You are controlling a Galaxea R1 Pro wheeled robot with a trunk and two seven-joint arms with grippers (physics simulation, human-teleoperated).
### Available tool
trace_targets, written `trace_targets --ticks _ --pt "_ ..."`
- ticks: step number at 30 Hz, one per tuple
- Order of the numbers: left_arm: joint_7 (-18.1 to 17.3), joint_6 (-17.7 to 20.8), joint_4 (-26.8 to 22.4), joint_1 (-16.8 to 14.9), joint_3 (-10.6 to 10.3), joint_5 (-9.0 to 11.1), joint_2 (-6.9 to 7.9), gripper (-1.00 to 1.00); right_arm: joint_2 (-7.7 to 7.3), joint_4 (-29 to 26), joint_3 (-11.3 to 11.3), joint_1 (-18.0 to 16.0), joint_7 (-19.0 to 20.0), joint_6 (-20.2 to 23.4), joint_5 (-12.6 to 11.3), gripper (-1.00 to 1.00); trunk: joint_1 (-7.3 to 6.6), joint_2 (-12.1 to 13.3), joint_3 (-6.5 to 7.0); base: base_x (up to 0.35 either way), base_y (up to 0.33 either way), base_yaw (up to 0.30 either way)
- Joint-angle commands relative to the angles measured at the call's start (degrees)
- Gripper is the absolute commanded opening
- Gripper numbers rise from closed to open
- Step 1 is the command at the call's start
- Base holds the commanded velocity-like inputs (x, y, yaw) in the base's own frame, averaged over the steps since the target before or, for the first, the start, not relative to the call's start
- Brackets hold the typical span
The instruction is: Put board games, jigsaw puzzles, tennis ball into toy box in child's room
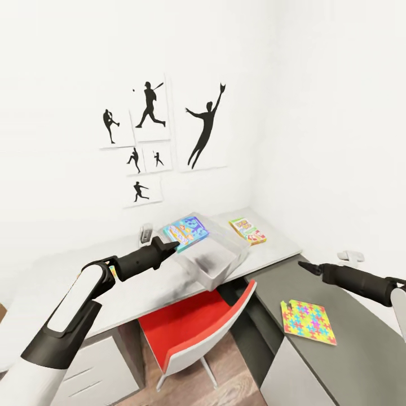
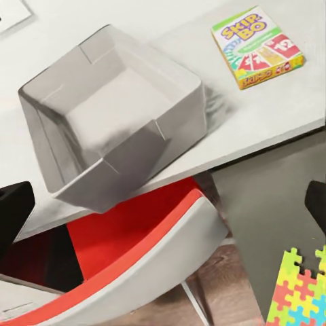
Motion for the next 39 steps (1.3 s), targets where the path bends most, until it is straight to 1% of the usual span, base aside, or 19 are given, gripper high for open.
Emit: trace_targets --ticks 1,13,16,24,39 --pt "0.5 -0.1 0.0 -0.1 -0.1 0.8 0.02 -1.0 -0.01 0.0 -0.1 -0.1 0.4 0.3 0.2 1.0 0.04 -0.1 -0.13 0.044 0.0 0.293" --pt "0.6 -0.1 0.0 -0.1 -0.1 0.7 -0.02 -1.0 -0.01 0.0 0.0 -0.1 0.4 0.3 0.2 1.0 0.04 -0.1 -0.13 0.016 0.0 0.292" --pt "0.6 -0.1 0.0 -0.1 -0.1 0.8 -0.03 -1.0 -0.01 0.0 0.0 -0.1 0.4 0.3 0.1 1.0 0.04 -0.1 -0.13 0.021 -0.009 0.194" --pt "0.6 -0.2 0.0 -0.1 -0.1 0.3 0.0 -1.0 -0.01 -0.1 0.0 -0.1 0.4 0.3 0.1 1.0 0.04 -0.1 -0.13 0.185 -0.074 0.068" --pt "0.6 -0.2 -0.1 0.0 -0.1 0.1 0.02 -1.0 -0.08 -0.1 -0.1 0.0 0.5 0.3 0.1 1.0 0.04 -0.1 -0.13 0.298 -0.091 0.01"
